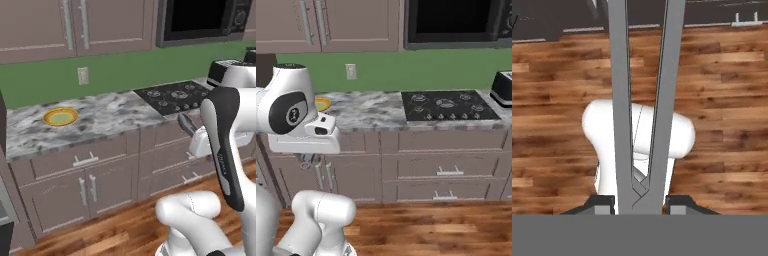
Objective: Pick up the tongs from the counter and place them near the plate next to the oven.
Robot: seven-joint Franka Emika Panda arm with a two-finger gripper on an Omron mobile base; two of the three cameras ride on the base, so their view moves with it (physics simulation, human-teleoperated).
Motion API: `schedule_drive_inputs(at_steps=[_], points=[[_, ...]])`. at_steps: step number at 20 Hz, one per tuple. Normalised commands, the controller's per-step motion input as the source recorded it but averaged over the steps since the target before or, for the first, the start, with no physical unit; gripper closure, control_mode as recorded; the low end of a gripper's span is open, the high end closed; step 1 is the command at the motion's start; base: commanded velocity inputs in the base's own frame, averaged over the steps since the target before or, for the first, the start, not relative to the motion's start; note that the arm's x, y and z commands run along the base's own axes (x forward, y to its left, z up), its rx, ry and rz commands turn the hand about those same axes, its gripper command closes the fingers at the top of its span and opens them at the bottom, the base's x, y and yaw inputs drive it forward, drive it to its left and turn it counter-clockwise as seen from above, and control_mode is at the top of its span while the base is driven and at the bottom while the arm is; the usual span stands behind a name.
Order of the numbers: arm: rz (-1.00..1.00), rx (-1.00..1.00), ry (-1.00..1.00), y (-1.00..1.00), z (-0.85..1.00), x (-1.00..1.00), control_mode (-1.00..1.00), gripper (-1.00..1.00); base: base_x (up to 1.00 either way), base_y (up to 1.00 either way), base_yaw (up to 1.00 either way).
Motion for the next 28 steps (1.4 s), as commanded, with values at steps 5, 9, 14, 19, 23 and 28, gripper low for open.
schedule_drive_inputs(at_steps=[5, 9, 14, 19, 23, 28], points=[[0.0, 0.0, 0.0, 0.0, 0.0, 0.0, 1.0, 1.0, 0.87, -0.04, 0.5], [0.0, 0.0, 0.0, 0.0, 0.0, 0.0, 1.0, 1.0, 0.93, -0.09, 0.16], [0.0, 0.0, 0.0, 0.0, 0.0, 0.0, 1.0, 1.0, 0.45, 0.0, 0.01], [0.0, 0.0, 0.0, 0.0, 0.0, 0.0, 1.0, 1.0, 0.03, 0.0, 0.01], [0.0, 0.0, 0.0, 0.0, 0.0, 0.0, 1.0, 1.0, 0.01, 0.14, 0.06], [0.0, 0.0, 0.0, 0.0, 0.0, 0.0, 1.0, 1.0, 0.12, 0.36, 0.08]])
